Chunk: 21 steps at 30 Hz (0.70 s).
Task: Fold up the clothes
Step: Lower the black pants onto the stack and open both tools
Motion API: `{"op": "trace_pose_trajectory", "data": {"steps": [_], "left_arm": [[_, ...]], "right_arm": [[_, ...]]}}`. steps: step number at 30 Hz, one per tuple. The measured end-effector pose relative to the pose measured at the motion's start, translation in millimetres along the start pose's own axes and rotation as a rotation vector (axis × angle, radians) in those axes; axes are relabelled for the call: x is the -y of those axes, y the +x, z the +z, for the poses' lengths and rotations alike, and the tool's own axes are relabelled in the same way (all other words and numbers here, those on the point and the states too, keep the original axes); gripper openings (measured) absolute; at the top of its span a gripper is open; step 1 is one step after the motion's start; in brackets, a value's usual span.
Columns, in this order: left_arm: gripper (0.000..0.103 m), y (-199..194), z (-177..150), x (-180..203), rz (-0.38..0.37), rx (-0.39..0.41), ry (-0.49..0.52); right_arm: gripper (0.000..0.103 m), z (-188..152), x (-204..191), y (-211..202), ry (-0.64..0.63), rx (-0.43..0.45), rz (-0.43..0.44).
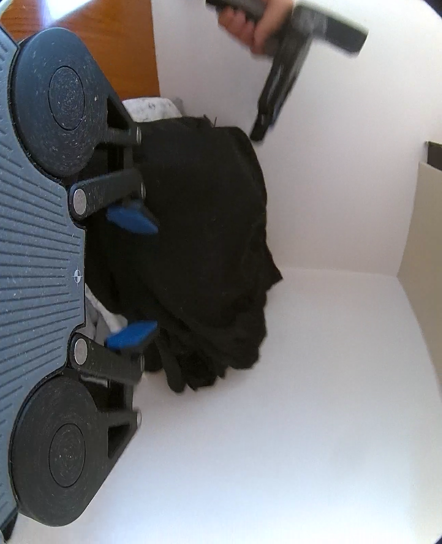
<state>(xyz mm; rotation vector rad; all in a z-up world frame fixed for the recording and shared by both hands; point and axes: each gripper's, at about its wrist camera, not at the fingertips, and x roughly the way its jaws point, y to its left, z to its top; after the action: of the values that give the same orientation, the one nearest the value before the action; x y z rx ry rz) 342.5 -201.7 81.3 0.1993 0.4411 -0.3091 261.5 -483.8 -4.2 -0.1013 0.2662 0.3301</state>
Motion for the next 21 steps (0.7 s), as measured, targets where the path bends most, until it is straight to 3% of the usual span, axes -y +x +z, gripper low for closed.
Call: {"op": "trace_pose_trajectory", "data": {"steps": [2,4,5,13,17,21], "left_arm": [[0.084,-34.7,-17.9,-0.6,-0.003,-0.003,-0.021],[0.092,-62.1,-38.6,-0.9,0.006,-0.011,-0.059],[0.102,-75.6,-49.8,-1.3,0.009,-0.007,-0.080],[0.103,-175.8,-150.8,-7.3,-0.021,-0.020,-0.142],[0.103,-195.2,-182.9,-7.6,0.003,-0.045,-0.122],[0.103,-197.9,-202.3,-14.7,0.023,-0.095,-0.169]], "right_arm": [[0.091,4.6,-16.6,-29.6,0.020,0.026,0.023],[0.100,6.2,-31.8,-42.2,0.031,0.024,0.063],[0.103,6.9,-41.1,-44.7,0.028,0.018,0.078],[0.103,-7.0,-110.0,-72.9,0.039,-0.027,0.166],[0.103,-23.1,-130.9,-89.6,0.146,-0.069,0.154],[0.103,-42.0,-152.1,-99.6,0.236,-0.138,0.100]]}}
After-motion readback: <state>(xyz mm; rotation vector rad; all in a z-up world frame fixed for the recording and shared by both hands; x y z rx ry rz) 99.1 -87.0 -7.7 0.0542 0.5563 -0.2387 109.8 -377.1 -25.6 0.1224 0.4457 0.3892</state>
